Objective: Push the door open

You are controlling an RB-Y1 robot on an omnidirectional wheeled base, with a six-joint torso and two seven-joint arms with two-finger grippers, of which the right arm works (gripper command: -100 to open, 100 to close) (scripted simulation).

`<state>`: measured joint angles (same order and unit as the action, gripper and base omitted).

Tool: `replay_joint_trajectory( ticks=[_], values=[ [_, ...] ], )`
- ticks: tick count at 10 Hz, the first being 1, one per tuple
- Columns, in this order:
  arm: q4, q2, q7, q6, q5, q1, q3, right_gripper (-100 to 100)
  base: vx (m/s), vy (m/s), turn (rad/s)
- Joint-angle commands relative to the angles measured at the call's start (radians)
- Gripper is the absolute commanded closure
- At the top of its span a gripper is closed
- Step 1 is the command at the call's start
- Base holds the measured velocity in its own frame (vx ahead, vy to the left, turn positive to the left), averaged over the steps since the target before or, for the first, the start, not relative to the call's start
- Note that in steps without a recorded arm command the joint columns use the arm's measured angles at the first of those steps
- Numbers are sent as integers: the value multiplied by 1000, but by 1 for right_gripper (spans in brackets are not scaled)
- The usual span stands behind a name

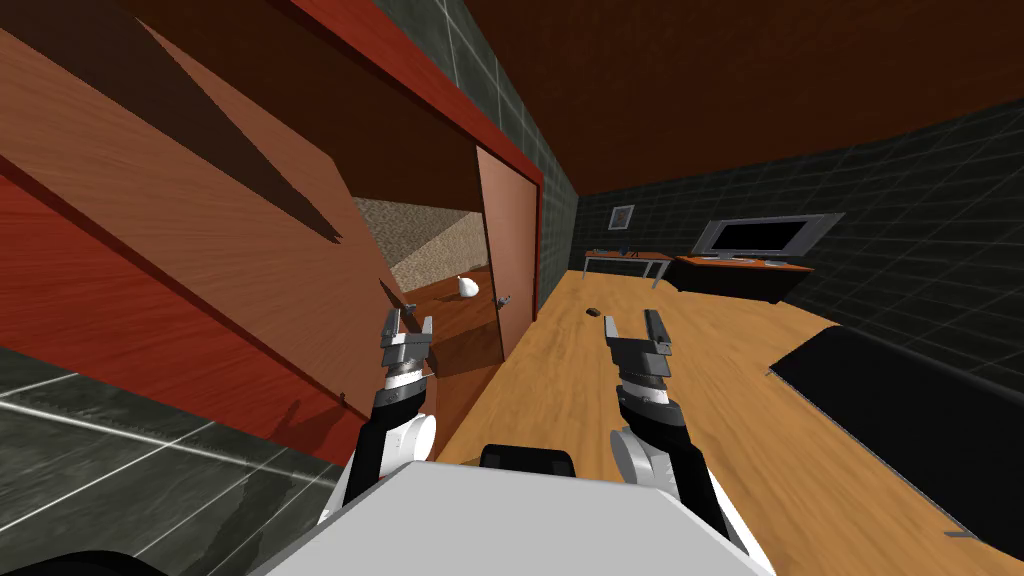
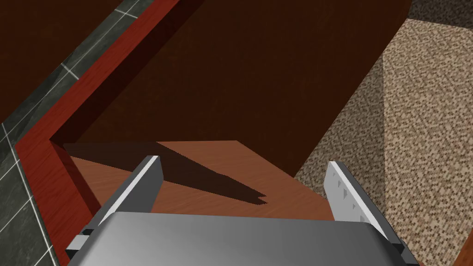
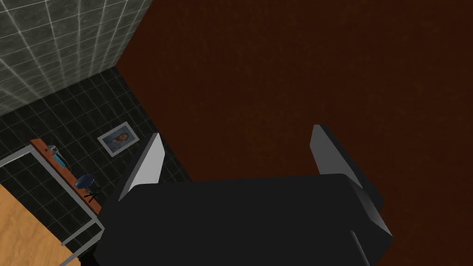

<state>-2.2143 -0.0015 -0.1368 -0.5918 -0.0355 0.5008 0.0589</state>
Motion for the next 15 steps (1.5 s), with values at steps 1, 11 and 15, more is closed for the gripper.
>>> replay_joint_trajectory(
  ticks=[1,11,15],
  values=[
    [38,-11,-4,-6,5,-13,0,-100,36,73,126],
    [234,-53,-24,-36,33,-80,1,-100,91,-41,136],
    [328,-68,-34,-50,46,-111,1,-100,97,-51,146]
  ],
)
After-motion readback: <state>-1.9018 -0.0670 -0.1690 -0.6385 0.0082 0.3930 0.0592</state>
